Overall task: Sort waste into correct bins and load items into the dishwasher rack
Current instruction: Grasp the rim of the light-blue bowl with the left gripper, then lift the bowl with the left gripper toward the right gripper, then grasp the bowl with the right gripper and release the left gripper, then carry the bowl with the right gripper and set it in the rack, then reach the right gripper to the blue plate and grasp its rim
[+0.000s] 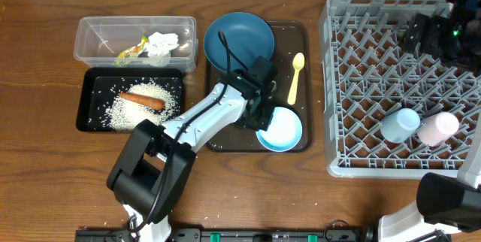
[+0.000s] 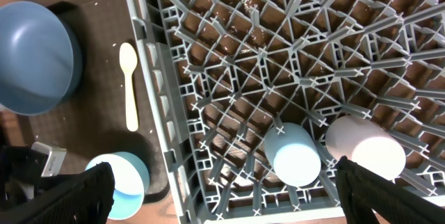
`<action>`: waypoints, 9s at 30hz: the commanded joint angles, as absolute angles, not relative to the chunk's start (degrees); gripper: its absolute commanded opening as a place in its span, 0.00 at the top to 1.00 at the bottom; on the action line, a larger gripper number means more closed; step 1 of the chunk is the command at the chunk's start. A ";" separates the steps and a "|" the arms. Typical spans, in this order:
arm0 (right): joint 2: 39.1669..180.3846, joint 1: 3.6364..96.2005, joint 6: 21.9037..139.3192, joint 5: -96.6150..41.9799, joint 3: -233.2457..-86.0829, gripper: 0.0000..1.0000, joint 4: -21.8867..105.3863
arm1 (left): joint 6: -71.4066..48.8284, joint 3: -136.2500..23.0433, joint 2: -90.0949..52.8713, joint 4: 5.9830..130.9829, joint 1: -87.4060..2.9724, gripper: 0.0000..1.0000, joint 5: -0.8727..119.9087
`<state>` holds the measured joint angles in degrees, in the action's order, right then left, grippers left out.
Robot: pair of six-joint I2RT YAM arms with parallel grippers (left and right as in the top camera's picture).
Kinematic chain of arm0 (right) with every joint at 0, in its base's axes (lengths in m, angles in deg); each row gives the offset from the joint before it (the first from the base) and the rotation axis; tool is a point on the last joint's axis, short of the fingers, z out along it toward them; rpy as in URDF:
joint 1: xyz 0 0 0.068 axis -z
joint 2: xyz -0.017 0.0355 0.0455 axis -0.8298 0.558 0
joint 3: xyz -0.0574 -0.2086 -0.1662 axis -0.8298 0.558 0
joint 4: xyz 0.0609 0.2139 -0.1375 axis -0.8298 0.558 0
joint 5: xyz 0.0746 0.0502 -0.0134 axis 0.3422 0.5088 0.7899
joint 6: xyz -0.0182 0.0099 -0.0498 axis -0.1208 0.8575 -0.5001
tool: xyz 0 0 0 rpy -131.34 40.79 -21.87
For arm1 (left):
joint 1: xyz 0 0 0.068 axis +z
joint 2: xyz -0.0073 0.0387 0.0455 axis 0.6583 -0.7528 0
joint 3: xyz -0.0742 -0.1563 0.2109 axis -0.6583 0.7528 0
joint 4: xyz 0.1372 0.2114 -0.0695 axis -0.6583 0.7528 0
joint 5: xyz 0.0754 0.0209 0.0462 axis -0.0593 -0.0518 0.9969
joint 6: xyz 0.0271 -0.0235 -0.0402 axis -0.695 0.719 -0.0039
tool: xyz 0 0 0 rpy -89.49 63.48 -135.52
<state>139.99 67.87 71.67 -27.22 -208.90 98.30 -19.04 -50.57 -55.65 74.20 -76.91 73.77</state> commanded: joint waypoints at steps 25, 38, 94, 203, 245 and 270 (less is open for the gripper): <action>140.26 65.97 70.73 -25.73 -208.66 0.01 97.15 | -19.34 -52.63 -51.76 76.47 -66.66 0.94 50.19; 140.26 63.26 67.65 -16.75 -208.66 0.01 94.87 | -19.58 -52.63 -51.76 69.78 -57.61 0.94 17.99; 148.50 39.88 77.46 -22.06 -206.93 0.04 85.96 | -15.80 -52.67 -54.42 69.22 -71.69 0.71 81.83; 143.91 46.13 93.03 -94.15 -191.41 0.99 63.36 | -11.63 -52.91 -34.21 77.32 -52.06 0.07 81.66; 168.67 44.73 65.20 -108.35 -191.39 0.99 43.99 | -11.63 -52.91 -34.21 77.35 -52.06 0.04 81.66; 168.67 41.80 65.62 -103.87 -191.39 0.99 45.85 | -11.63 -52.91 -34.21 77.32 -52.06 0.04 81.66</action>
<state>167.31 43.88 64.63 -108.00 -191.37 45.43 -11.52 -51.99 -34.21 77.35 -52.24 81.33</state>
